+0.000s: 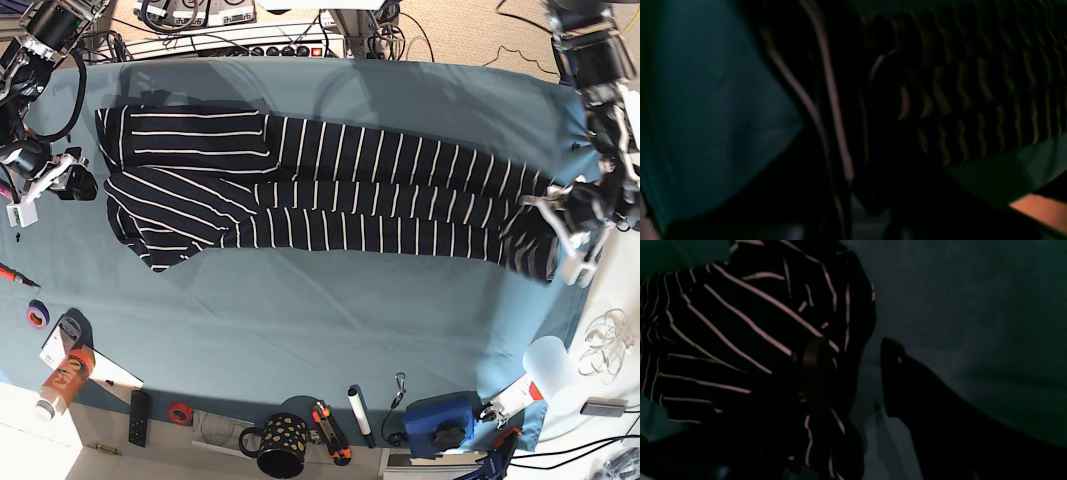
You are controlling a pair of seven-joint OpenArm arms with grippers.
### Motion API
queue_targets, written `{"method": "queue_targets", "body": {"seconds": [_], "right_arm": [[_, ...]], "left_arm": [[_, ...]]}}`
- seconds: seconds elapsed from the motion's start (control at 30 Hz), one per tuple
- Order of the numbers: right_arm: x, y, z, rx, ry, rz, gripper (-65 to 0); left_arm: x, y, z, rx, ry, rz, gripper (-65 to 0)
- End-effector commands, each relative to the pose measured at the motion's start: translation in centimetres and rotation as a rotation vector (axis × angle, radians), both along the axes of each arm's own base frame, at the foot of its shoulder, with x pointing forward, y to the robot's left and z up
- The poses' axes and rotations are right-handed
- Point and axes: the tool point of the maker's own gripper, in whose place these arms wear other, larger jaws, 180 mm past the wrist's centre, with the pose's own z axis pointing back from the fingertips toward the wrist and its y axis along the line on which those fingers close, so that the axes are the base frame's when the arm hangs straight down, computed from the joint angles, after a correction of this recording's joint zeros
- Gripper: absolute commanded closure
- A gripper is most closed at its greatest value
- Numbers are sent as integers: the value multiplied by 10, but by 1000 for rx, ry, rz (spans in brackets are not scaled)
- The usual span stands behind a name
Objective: Layout the t-shirt on the table in an organized manner, then fold the t-shirt properly
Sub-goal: 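Lift the strip end with the left gripper and fold it toward the right gripper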
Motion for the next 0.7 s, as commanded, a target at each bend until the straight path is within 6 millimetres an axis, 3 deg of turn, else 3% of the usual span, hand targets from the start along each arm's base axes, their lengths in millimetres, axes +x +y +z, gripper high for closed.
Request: {"method": "queue_targets", "body": {"seconds": [0.0,0.17,0.37,0.53,0.67], "right_arm": [[9,-6,18,-21,-59,4,-253],[10,-6,19,-19,-67,2,-253],[10,-6,19,-22,-65,1,-253],[10,-6,19,-21,-66,2,-253],[10,3,13,10,-71,-3,-253]], "left_arm": [[0,-4,10,-1,-44,-9,0],[-22,-40,11,0,-83,-42,0],[-25,-74,24,140,-155,-82,0],[-26,-125,12,231,-160,-197,0],[-20,-163,17,265,-208,-219,0]]}}
